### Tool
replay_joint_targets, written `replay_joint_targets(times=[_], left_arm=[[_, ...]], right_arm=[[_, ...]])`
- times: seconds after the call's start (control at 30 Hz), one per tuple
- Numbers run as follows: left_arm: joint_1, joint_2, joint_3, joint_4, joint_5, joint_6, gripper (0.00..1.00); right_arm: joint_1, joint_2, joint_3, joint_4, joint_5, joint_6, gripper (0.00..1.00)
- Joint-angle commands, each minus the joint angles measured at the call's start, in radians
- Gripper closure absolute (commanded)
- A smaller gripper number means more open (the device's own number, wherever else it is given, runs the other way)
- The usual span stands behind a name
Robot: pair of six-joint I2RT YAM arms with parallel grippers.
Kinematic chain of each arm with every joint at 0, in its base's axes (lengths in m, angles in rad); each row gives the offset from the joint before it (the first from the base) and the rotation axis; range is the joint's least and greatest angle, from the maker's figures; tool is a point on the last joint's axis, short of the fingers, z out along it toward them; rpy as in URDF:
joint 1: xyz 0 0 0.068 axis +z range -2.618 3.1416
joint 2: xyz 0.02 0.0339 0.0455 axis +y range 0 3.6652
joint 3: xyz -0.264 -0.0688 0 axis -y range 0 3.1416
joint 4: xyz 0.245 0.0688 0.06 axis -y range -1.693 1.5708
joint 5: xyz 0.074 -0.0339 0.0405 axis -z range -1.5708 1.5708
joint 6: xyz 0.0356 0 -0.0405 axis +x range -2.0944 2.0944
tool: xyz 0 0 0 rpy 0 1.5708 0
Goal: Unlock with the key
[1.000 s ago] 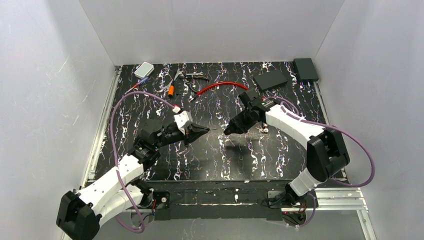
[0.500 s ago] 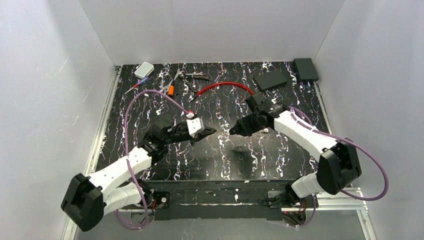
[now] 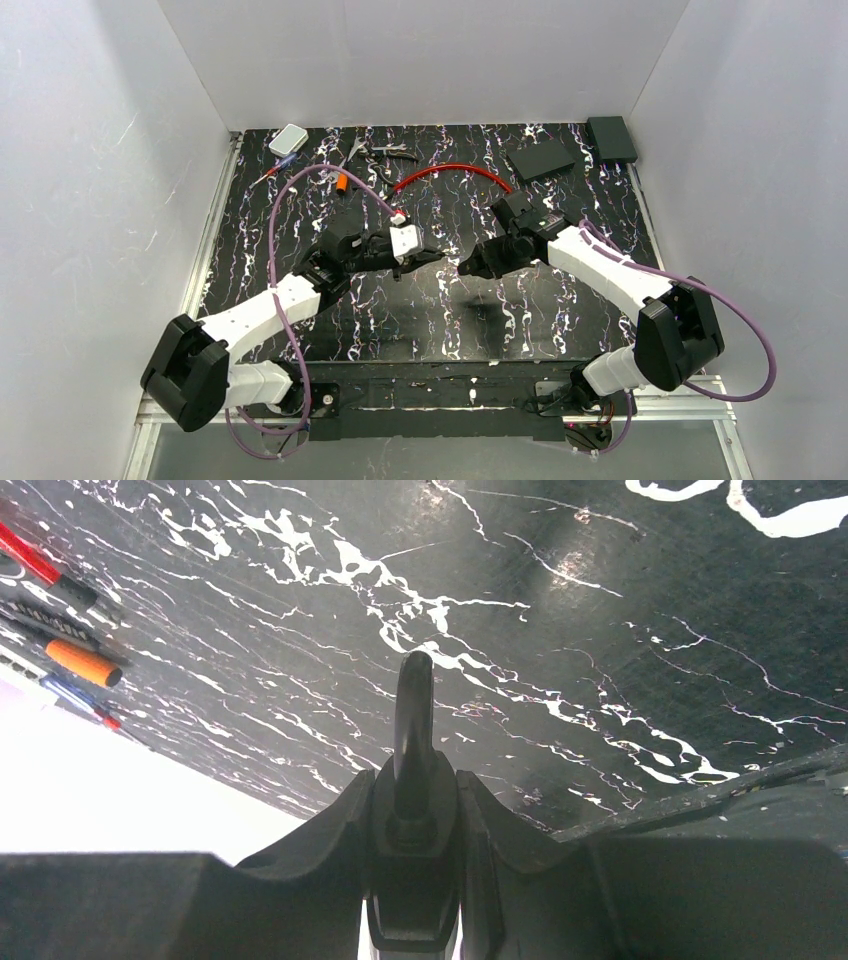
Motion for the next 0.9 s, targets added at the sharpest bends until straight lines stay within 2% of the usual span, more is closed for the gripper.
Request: replay_joint_targets(times=[0.0, 0.4, 0.87], left_arm=[[-0.004, 0.014, 0.039, 0.032, 0.032, 0.005, 1.0], [-0.045, 0.046, 0.018, 0.066, -0.042, -0.073, 1.0], [-0.061, 0.078, 0.011, 0.071, -0.06, -0.064, 1.0]], right_arm=[[0.001, -0.035, 0.005, 0.036, 0.017, 0.056, 0.99], [0.003, -0.01, 0.002, 0.05, -0.009, 0.131, 0.99], [0.01, -0.022, 0.002, 0.052, -0.003, 0.139, 0.99]])
